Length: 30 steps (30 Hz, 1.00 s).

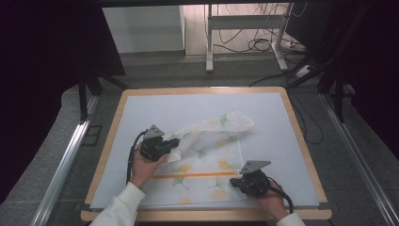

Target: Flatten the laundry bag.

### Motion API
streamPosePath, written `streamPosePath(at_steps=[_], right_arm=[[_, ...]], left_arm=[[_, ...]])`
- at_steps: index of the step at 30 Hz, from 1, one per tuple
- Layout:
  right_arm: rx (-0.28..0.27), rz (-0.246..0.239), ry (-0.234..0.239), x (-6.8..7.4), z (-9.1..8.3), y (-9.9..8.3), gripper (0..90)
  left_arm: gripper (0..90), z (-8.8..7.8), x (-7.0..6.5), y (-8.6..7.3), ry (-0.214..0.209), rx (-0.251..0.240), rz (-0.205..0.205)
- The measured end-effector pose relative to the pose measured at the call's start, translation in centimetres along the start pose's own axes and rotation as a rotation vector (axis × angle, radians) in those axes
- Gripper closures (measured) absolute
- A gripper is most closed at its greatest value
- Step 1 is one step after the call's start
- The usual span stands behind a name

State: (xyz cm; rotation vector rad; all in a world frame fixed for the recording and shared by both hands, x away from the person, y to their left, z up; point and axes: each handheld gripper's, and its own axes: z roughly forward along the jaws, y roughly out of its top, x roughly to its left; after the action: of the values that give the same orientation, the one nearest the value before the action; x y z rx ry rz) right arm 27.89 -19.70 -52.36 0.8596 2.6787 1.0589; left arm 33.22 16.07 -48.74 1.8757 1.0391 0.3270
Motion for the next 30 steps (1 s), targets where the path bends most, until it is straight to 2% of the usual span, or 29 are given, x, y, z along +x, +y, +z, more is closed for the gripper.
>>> streamPosePath(at_steps=[16,23,30], right_arm=[[-0.002,0.002,0.002,0.0,0.0,0.0,89.2],[-0.005,0.009,0.008,-0.2,0.0,0.0,89.2],[-0.01,0.015,0.012,-0.2,0.0,-0.1,89.2]], left_arm=[[89.8,-0.1,1.8,0.4,0.019,-0.008,-0.019],[89.8,-0.1,2.8,0.9,0.033,-0.006,-0.018],[89.8,-0.4,3.9,2.0,0.025,-0.015,-0.025]])
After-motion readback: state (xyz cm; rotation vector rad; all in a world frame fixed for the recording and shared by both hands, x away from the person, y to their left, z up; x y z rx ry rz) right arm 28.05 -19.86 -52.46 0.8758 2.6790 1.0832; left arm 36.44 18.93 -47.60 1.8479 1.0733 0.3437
